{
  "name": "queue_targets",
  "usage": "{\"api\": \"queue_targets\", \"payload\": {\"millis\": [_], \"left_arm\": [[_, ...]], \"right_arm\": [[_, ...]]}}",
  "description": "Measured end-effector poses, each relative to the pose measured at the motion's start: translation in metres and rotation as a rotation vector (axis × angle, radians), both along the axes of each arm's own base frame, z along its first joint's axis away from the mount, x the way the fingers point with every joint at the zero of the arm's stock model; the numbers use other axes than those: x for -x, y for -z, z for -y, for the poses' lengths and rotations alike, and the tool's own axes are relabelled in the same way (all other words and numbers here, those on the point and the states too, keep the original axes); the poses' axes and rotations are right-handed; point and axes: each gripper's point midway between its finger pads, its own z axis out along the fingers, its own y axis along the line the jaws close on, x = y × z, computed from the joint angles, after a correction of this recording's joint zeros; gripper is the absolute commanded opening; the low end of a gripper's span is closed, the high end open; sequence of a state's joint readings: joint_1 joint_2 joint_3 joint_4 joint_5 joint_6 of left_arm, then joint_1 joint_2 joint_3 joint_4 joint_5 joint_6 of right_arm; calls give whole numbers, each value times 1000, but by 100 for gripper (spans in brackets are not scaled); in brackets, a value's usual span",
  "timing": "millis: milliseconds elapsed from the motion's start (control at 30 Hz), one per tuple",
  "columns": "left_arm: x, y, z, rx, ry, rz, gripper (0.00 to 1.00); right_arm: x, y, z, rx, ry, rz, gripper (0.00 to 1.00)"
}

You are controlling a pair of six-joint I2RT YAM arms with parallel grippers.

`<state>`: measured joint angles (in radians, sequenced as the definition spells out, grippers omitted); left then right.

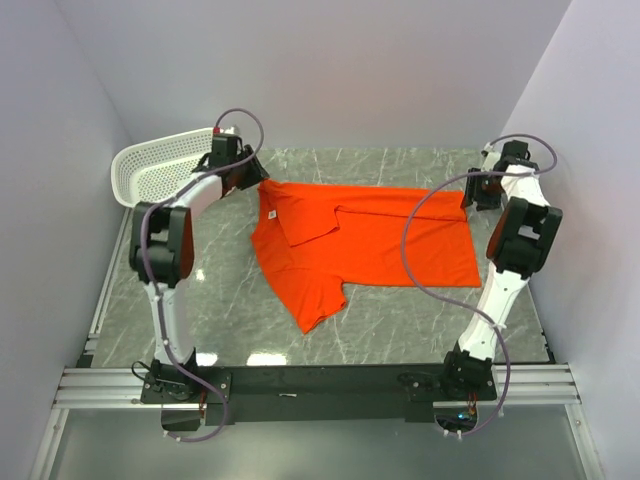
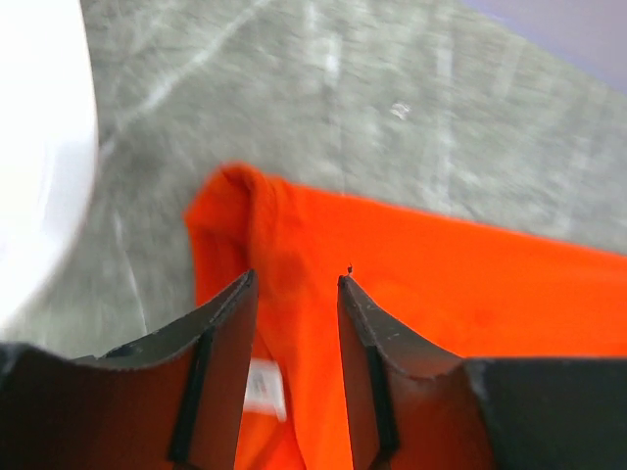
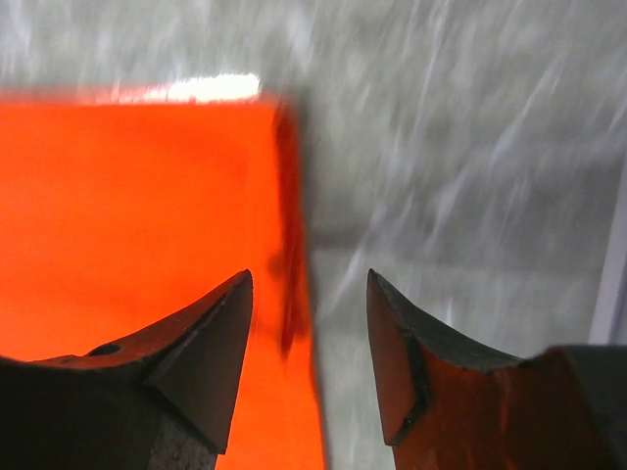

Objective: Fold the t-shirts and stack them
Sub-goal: Fold the tshirt

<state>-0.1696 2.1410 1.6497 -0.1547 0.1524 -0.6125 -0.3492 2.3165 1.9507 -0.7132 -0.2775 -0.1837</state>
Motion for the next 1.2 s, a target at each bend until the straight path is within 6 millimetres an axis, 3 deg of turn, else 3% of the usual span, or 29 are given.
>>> {"api": "queue_targets", "payload": {"millis": [133,200,300,333,400,533,633,733,867,933,1067,1167,1200], "left_arm": [[36,-48,-1,32,22,95,50],[64,-68,-3,50,28,141,62],[109,-83,-8,80,27,173,71],[127,-82,-10,99,27,170,72],[159,-71,-11,137,33,154,72],[231,-10,-7,252,40,-6,72],[286,38,1,316,28,-185,71],[327,48,24,343,73,-271,70],[362,23,71,399,185,-263,66],[377,20,85,438,176,-296,60],[409,49,96,450,85,-451,46],[429,74,102,398,-2,-583,43],[429,73,108,392,-11,-600,43]], "right_arm": [[32,-22,-14,25,-124,24,58],[54,-35,-27,31,-230,48,58],[91,-48,-52,30,-464,83,62],[110,-47,-62,29,-590,85,83],[151,-38,-81,7,-792,62,89],[245,0,-118,-105,-1074,-32,89],[283,8,-139,-129,-1184,-42,90],[290,0,-165,-41,-1294,44,92],[285,-14,-196,92,-1359,210,97],[277,-20,-202,140,-1317,279,97],[248,-38,-199,214,-1171,382,97],[233,-47,-198,227,-1093,429,98],[230,-49,-198,228,-1077,439,97]]}}
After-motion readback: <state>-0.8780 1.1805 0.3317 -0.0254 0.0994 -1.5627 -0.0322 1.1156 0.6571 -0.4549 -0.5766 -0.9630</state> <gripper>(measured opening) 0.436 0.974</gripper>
